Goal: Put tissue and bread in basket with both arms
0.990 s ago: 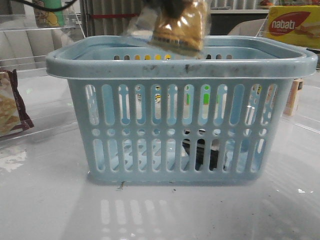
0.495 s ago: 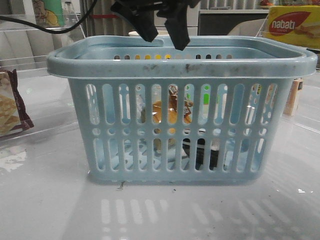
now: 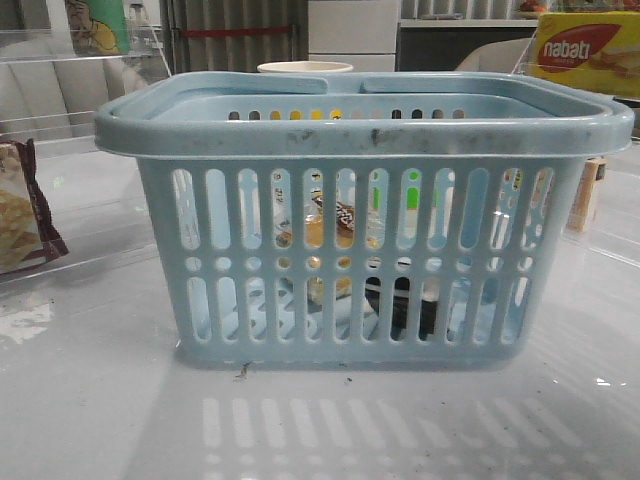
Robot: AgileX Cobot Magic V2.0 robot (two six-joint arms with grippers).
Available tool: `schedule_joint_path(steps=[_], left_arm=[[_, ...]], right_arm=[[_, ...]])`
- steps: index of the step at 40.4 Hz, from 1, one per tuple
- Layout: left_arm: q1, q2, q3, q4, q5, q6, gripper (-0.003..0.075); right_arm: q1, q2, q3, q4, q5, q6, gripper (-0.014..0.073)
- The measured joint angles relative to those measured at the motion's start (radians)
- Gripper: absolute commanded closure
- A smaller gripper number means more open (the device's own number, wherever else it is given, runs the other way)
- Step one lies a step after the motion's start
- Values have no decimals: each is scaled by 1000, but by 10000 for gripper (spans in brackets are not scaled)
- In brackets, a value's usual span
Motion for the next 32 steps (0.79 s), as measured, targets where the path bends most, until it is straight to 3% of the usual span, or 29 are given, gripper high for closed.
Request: schedule_joint_path(steps=[20, 32], left_arm=[[0, -554, 516, -35, -9, 0, 245], [0, -792, 731, -35, -42, -8, 246]], right_arm=[[0, 0, 0, -2, 0, 0, -31], [0, 0, 0, -6, 5, 0, -29]])
